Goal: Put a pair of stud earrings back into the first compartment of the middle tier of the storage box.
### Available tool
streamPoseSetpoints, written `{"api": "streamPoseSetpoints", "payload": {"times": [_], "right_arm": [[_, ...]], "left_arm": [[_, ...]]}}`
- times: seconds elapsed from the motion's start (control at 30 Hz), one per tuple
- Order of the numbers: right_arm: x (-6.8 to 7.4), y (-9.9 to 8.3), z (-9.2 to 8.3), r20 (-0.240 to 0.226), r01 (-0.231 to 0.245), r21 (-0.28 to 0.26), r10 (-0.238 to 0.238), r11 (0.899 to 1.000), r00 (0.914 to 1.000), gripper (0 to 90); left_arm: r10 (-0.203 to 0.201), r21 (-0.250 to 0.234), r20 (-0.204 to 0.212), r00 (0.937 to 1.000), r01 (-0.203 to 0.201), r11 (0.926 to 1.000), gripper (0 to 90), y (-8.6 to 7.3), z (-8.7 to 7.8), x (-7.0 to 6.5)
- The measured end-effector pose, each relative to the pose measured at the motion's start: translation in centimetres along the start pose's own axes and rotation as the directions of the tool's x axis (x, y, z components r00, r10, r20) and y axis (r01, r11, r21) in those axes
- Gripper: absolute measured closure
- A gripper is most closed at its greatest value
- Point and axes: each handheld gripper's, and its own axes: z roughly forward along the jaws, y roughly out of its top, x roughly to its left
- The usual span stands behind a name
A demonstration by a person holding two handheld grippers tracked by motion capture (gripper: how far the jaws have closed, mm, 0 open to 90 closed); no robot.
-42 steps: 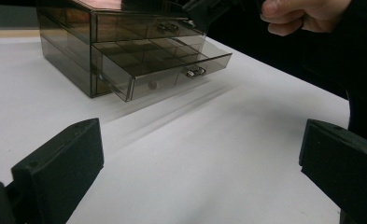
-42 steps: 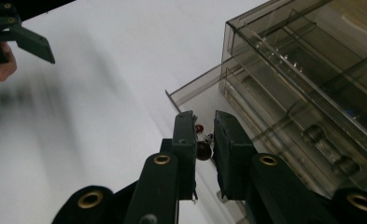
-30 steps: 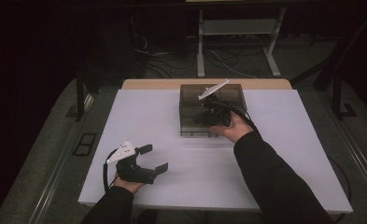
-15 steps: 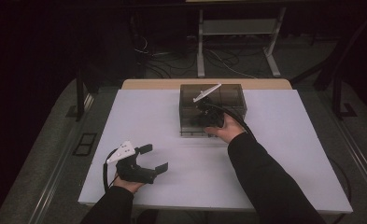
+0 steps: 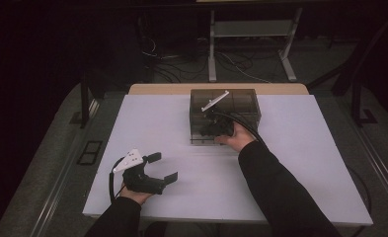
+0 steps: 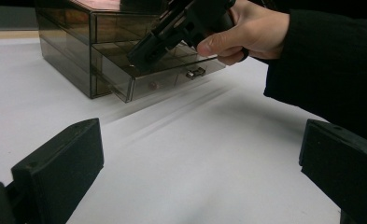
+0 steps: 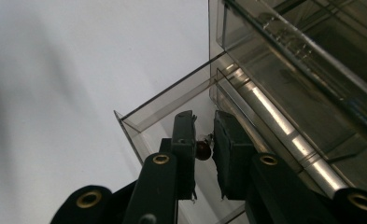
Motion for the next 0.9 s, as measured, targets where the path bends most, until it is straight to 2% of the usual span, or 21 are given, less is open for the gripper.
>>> {"api": "streamPoseSetpoints", "payload": {"times": [0.13,0.3,0.4,0.43,0.5,0.57,0.6,0.63,0.67,0.7,0.77,0.8,0.9], "right_arm": [[0.0,0.0,-0.1,-0.001,-0.002,0.002,0.002,1.000,1.0000,70.2],[0.2,0.0,-0.9,0.002,0.001,-0.009,-0.001,1.000,1.0000,65.9],[0.3,-0.1,-1.7,0.007,0.008,-0.008,-0.008,1.000,0.9999,60.4],[0.4,-0.2,-2.2,0.013,0.010,-0.011,-0.010,1.000,0.9999,54.0],[0.5,-0.2,-2.5,0.017,0.013,-0.012,-0.013,1.000,0.9998,50.7],[0.7,-0.4,-3.5,0.026,0.015,-0.021,-0.014,1.000,0.9995,40.8],[0.7,-0.4,-3.5,0.026,0.015,-0.021,-0.014,1.000,0.9995,40.8],[0.8,-0.7,-4.2,0.041,0.012,-0.035,-0.011,0.999,0.9991,34.0],[0.8,-0.7,-4.2,0.041,0.012,-0.035,-0.011,0.999,0.9991,34.0],[0.8,-1.0,-5.0,0.049,0.018,-0.053,-0.015,0.998,0.9987,25.8],[0.8,-1.2,-5.3,0.049,0.021,-0.061,-0.018,0.998,0.9986,23.4],[0.9,-1.7,-6.0,0.040,0.020,-0.068,-0.018,0.997,0.9991,13.3],[0.9,-2.1,-6.5,0.043,0.018,-0.074,-0.015,0.997,0.9990,11.3]], "left_arm": [[0.002,0.001,0.000,1.0000,-0.002,1.0000,0.0,0.0,0.0,0.0],[0.006,0.004,0.000,1.0000,-0.006,1.0000,0.0,0.0,0.0,0.0],[0.000,-0.001,0.002,1.0000,0.000,1.0000,0.0,0.0,0.1,-0.1],[0.001,0.000,0.003,1.0000,-0.001,1.0000,0.0,0.0,0.1,-0.1],[0.000,-0.002,0.003,1.0000,0.000,1.0000,0.0,0.0,0.1,-0.1],[0.003,0.002,0.002,1.0000,-0.003,1.0000,0.0,0.0,0.1,-0.1],[0.003,0.002,0.002,1.0000,-0.003,1.0000,0.0,0.0,0.1,-0.1],[0.003,0.001,0.001,1.0000,-0.003,1.0000,0.0,0.0,0.1,-0.1],[0.003,0.001,0.001,1.0000,-0.003,1.0000,0.0,0.0,0.1,-0.1],[0.003,0.001,0.000,1.0000,-0.003,1.0000,0.0,0.0,0.1,-0.1],[0.006,0.005,0.000,1.0000,-0.006,1.0000,0.0,-0.1,0.1,-0.1],[0.007,0.006,0.000,1.0000,-0.007,1.0000,0.0,-0.1,0.1,-0.1],[0.003,0.003,0.001,1.0000,-0.003,1.0000,0.0,-0.1,0.1,-0.2]]}}
